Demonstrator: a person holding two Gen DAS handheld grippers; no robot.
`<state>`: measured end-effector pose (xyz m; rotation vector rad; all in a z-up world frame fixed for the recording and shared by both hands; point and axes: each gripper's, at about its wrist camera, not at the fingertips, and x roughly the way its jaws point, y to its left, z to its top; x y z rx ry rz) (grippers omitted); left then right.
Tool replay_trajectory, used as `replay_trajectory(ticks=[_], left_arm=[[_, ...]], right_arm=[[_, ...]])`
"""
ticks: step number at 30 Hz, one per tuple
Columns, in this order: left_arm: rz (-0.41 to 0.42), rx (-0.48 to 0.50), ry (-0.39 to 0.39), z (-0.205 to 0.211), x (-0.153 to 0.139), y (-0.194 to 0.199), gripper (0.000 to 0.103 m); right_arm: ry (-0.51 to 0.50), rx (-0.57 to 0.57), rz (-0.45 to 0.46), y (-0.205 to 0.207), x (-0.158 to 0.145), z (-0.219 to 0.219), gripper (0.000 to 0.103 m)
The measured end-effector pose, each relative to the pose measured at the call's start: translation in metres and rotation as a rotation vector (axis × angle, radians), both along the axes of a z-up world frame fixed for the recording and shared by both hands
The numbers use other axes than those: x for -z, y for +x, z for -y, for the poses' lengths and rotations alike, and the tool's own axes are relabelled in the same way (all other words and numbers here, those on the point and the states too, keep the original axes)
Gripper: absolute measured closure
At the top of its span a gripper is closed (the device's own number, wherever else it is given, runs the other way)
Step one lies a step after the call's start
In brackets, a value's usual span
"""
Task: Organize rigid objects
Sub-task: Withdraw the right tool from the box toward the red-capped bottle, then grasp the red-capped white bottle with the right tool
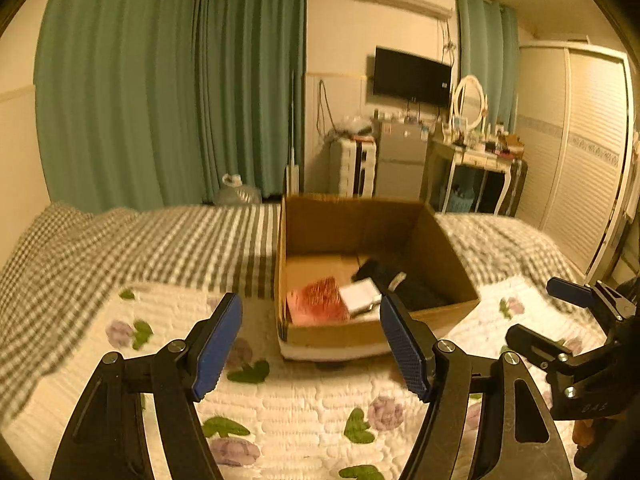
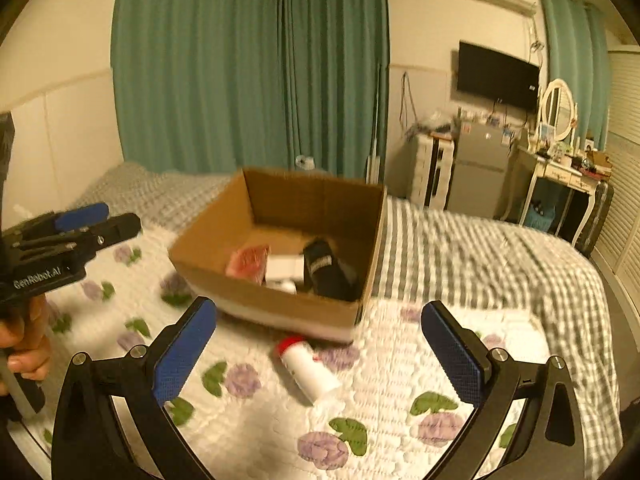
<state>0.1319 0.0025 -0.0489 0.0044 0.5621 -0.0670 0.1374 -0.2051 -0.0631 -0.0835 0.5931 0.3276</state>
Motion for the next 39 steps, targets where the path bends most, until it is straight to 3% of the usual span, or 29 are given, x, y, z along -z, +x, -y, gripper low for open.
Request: replay_trajectory(ticks=[6,12,18,23,32,39], left_arm=[[-0.098,0.000,0.027,0.000,0.041,0.017,0.038],[-0.188,0.019,0.013,0.002,0.077,0.029,0.044],[-0.260,0.023,0.016,0.005,0.100,0.034,0.046],[-0.282,0.015,0.006,0.004,0.106,0.036,0.049],[-0.284,0.002,-0.019,-0.001,0.103,0.029,0.054],[-0.283,0.007,-0.020,0.000,0.095,0.012,0.060]], right_arm=[[-0.053,-0.013,-0.085,0.025,0.051,-0.010,0.001],[-0.063,-0.027,-0.174,0.049,0.093,-0.014,0.011],[-0.094,-0.064,-0.248,0.068,0.121,-0.026,0.023],[-0.149,-0.083,-0.310,0.074,0.143,-0.034,0.042],[-0.184,-0.085,-0.304,0.061,0.140,-0.034,0.065],[-0.131,-0.067,-0.318,0.032,0.133,-0.025,0.067]])
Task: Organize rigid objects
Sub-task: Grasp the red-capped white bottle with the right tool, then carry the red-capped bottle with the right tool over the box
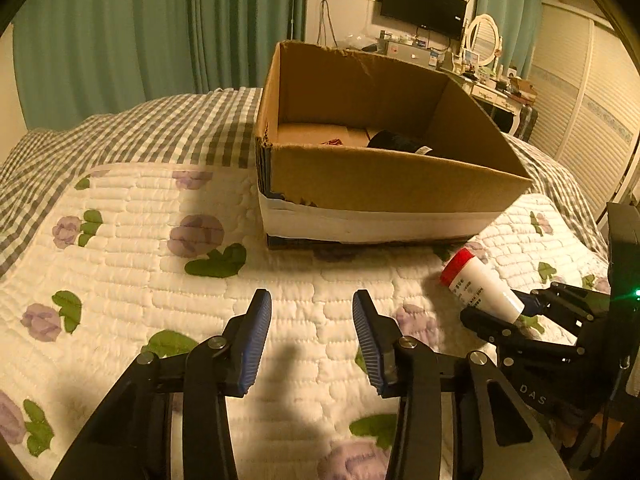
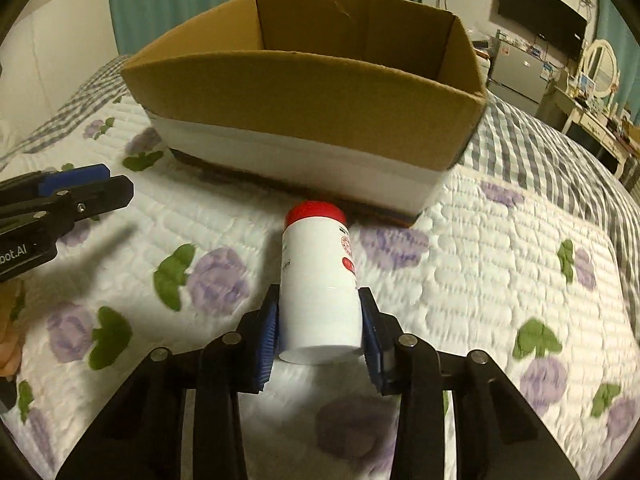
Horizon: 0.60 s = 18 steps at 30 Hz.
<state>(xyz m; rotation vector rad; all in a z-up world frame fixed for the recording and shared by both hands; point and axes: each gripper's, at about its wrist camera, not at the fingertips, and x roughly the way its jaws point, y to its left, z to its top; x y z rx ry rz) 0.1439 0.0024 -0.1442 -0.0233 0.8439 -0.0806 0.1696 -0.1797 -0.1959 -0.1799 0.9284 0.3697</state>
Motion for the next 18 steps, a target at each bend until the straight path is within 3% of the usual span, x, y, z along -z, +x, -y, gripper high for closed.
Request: replay_trajectory(ticks=[8,18], left_arm=[[0.046,0.014,0.004,0.011,-0.029,-0.036,0.061],[0.131,0.015,-0.004,0.015,-0.077,-0.088,0.063]], right_arm=[[0.038,0.019,0.060,-0.037,-0.035,-0.005,0.067],[0.092,0.036,0.167,-0.094,-0.100,-0.007,0.067]])
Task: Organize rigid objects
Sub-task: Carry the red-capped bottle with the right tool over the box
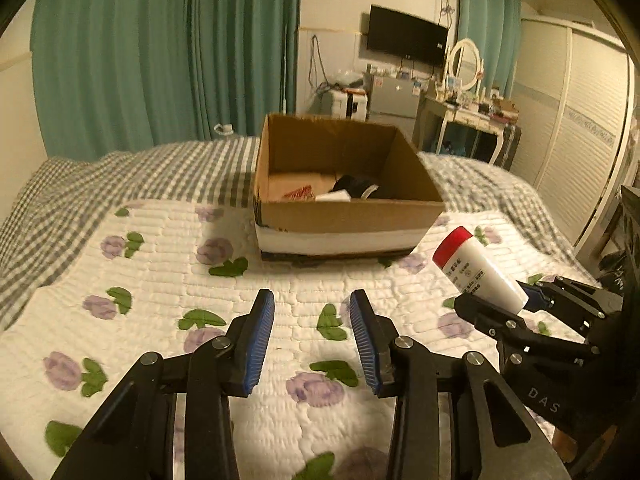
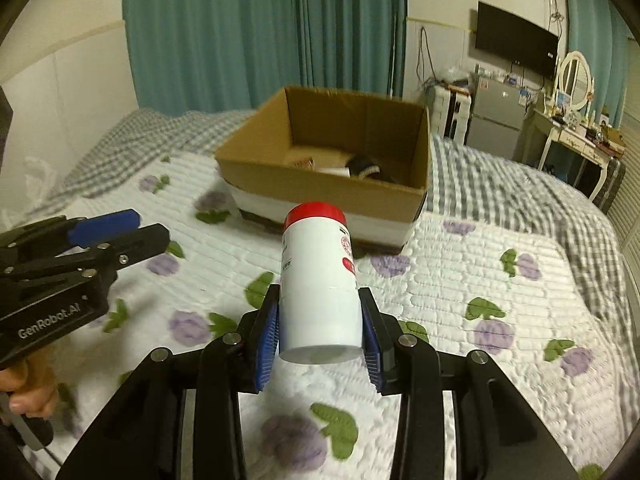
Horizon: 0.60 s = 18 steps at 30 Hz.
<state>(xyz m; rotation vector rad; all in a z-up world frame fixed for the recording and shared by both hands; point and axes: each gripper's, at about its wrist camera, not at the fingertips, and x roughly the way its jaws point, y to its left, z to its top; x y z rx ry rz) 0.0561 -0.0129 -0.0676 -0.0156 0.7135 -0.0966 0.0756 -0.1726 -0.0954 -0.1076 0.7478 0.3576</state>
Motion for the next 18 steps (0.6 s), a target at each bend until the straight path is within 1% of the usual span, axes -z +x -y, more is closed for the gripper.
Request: replay_trajectory(ticks=[5,11,14,18], left_arm=[[0.075,0.009,-0.017,0.002,-0.033,-0.025,0.064],[0.174,0.001,-0.031,-0.003,-0.074,-0.043,0.064],[0.212,0.013,-0.015,-0.003,-0.090,-0.046,0.068],[0.272,0.022,-0.008,-0.003,-0.112,-0.050,0.068]], right_arm=[[0.017,-0.005,0.072,-0.028,-0.034,-0.002,0.067],[0.049,-0.006,0.177,-0.054,-0.083,-0.004,0.067],[0.063,-0.011,0.227,-0.063,-0.105,-0.004,0.067],[0.079,-0.012,0.284,-0.068,-0.131,-0.004,0.067]])
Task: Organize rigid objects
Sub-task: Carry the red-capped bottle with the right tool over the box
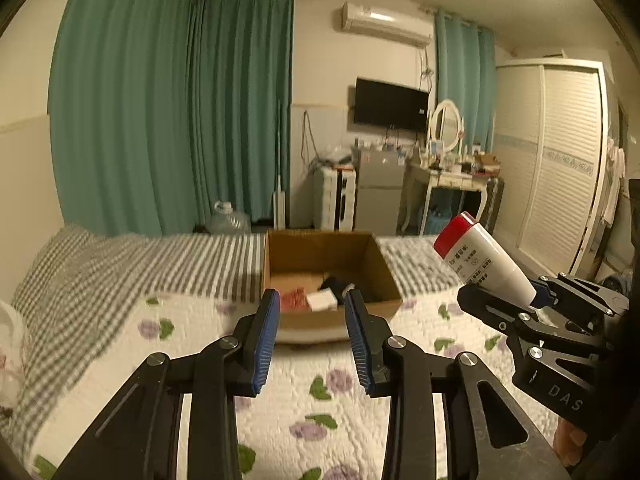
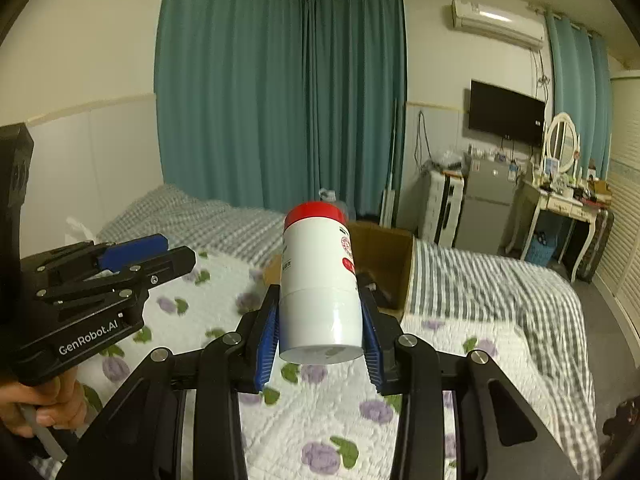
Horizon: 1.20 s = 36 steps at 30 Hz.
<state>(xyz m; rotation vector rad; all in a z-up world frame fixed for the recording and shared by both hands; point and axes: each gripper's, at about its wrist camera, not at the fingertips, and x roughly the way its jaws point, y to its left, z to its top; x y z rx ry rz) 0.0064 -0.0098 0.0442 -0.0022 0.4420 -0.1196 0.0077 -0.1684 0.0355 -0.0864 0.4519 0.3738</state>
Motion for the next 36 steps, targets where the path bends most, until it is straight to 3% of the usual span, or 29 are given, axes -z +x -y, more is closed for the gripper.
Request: replay_trajectory(ticks=[10,17,28,36], left_arm=[[0.164,-0.012,-0.034,-0.013,-0.064,0.022,0.068],[0.216,-0.004,-0.004,-0.013,-0.077,0.057,0.068],[0.181,-0.017,-0.018,-0.009,-0.056,0.133,0.068],[0.105,-0.022,-0.056,-0.008,-0.017,0.188,0.068]], right_arm=[[0.012,0.006,0.133,0.019,-0.057,-0.001,0.067],[0.052,0.047,0.182,0.051,-0.074,0.000,0.067],[0.054,0.052,0.152,0.135,-0.059,0.001,0.067],[0.032,0.030,0.069,0.201,-0.015,-0.005,0.067]])
